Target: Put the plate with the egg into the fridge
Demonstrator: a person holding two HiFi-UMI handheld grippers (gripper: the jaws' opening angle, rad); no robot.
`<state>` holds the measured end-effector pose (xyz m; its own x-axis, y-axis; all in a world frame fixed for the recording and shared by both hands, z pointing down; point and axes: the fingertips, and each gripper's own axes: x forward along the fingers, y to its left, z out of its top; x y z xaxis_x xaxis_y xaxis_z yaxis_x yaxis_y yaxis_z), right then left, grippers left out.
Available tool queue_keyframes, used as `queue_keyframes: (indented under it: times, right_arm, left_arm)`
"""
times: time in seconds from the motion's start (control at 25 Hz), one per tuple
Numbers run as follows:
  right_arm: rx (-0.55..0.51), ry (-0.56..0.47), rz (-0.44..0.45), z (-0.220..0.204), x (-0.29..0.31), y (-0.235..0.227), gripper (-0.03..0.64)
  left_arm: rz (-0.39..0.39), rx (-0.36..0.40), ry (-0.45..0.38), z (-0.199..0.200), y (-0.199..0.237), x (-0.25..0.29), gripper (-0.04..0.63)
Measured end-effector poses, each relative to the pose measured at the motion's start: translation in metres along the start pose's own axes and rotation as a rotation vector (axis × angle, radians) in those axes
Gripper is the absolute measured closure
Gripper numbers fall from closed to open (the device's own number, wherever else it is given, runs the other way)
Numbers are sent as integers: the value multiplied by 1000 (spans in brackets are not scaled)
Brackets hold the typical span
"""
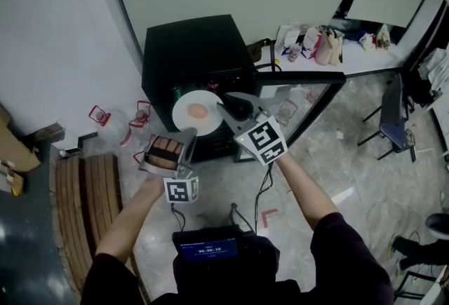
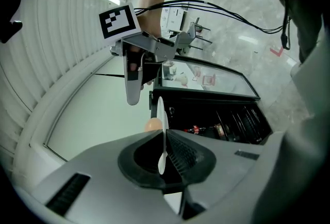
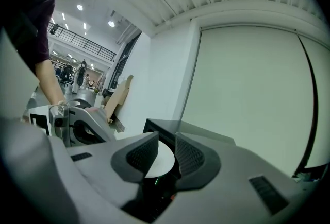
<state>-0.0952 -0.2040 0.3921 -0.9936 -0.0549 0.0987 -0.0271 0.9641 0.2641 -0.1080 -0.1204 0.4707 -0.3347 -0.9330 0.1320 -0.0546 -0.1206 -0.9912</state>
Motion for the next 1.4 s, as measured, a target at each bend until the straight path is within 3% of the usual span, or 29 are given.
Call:
queue_keyframes:
  times: [0.4, 0.72, 1.12, 1.4]
  right_arm:
    - [-2, 23, -132, -44, 12, 36, 512]
    - [72, 84, -274, -133, 20, 36, 512]
    - [125, 85, -288, -274, 48, 29, 512]
    - [178, 120, -273, -333, 58, 30, 512]
  left_arm:
    - [-39, -10, -51, -18, -49, -4, 574]
    - [-103, -24, 70, -44, -138, 62, 574]
    - [-142, 52, 182, -85, -265, 185, 574]
    - [-159, 55, 220, -91, -301, 237, 574]
